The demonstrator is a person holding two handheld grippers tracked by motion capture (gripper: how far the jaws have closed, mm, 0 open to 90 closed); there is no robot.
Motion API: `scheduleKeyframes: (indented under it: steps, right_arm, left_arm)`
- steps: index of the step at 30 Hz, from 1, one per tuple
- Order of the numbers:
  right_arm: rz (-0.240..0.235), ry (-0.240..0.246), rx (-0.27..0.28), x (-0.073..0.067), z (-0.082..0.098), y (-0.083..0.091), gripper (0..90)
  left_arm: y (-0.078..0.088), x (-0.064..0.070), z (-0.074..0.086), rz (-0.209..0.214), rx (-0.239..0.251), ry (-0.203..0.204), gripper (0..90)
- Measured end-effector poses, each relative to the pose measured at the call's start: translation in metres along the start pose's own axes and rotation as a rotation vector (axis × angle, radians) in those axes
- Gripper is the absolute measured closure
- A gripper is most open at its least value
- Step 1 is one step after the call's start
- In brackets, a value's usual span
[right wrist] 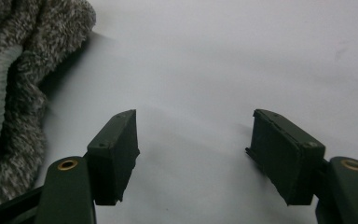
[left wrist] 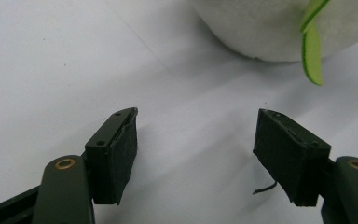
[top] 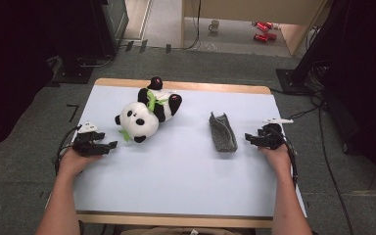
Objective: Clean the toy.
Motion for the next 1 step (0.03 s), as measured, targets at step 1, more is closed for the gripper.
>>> scheduleKeyframes:
  steps: [1]
  right_arm:
    - [-0.007, -0.018, 0.002, 0.0006, -0.0002, 0.0001, 31.1]
  left_arm:
    - [0.0000, 0.0000, 0.0000, 0.000, 0.000, 0.000, 29.8]
Point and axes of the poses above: each handheld gripper's, and its own axes: y roughly backward along the jaws, z roughly out of its underside, x roughly to its right, the point moved 3 cm from there along -y, roughly forward along the jaws, and after that the axes turned 4 degrees about z, right-handed, at the moved point
